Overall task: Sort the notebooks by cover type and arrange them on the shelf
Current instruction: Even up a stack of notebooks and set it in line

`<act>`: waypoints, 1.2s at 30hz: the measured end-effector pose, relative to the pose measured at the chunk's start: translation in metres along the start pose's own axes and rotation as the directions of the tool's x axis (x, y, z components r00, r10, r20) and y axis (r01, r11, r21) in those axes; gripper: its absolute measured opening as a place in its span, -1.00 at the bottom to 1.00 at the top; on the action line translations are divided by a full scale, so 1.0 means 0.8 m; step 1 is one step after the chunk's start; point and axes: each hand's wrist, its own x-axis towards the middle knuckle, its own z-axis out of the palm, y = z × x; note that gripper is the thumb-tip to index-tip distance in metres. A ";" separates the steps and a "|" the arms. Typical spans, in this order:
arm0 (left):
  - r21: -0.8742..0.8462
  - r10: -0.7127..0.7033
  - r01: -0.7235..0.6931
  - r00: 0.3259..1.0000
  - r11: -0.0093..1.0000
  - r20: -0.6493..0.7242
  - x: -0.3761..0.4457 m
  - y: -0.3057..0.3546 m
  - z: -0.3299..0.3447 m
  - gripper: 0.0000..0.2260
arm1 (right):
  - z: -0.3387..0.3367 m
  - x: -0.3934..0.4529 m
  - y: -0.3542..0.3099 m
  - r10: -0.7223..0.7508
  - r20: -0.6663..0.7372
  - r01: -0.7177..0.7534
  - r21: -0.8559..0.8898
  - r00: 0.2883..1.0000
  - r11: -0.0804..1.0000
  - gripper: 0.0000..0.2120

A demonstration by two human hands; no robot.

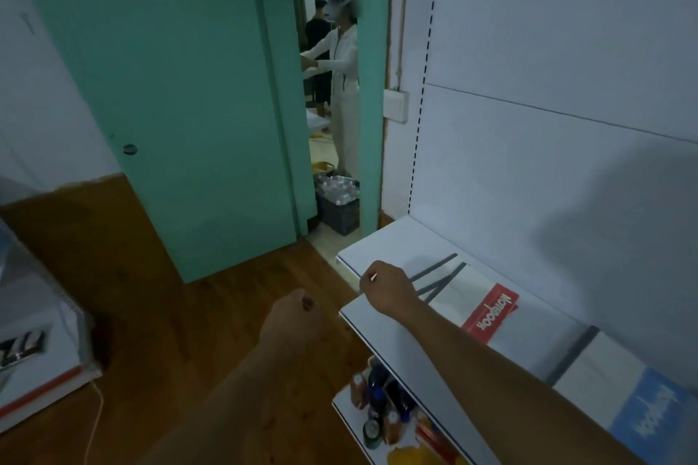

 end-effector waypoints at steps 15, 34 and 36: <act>0.022 0.330 -0.354 0.891 0.935 0.312 0.177 0.148 0.113 -0.85 | -0.101 0.084 0.119 0.357 -0.198 -0.343 0.102 0.913 0.934 -0.77; -0.064 0.455 -0.618 0.501 0.784 0.736 0.253 0.145 0.209 -0.57 | -0.035 0.002 0.167 0.895 -0.218 -0.834 0.328 0.389 0.443 -0.78; -0.035 0.439 -0.622 0.511 0.782 0.739 0.250 0.143 0.214 -0.51 | -0.020 -0.003 0.175 0.919 -0.195 -0.853 0.345 0.343 0.392 -0.73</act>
